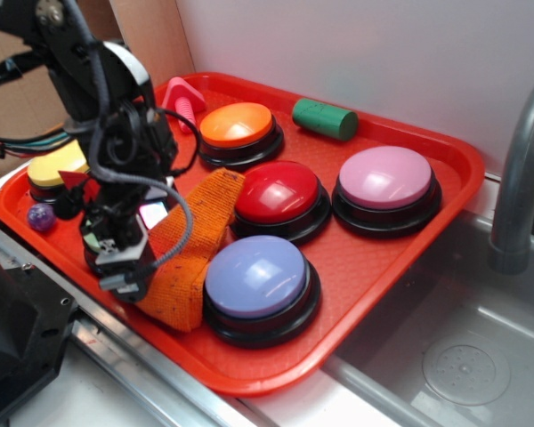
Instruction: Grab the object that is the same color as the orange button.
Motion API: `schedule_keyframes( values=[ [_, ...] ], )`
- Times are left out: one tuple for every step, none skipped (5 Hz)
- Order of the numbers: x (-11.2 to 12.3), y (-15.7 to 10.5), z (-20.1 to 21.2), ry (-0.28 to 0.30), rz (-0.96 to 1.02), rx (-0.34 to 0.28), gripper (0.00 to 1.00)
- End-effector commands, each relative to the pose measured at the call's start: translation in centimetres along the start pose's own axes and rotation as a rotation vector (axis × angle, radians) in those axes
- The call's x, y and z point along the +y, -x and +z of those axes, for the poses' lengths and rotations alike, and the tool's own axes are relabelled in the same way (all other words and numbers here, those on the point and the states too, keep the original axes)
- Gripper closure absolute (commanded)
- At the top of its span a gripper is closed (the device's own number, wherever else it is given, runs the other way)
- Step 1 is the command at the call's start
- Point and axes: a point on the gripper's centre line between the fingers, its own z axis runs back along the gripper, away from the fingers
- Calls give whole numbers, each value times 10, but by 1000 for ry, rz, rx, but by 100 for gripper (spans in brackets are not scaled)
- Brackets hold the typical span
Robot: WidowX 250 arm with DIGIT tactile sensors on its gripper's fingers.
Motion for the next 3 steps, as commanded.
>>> schedule_keyframes(
  values=[
    [0, -3, -7, -34, -38, -25, 100],
    [1, -2, -6, -32, -37, -33, 100],
    [1, -2, -6, -33, -39, -34, 100]
  ],
)
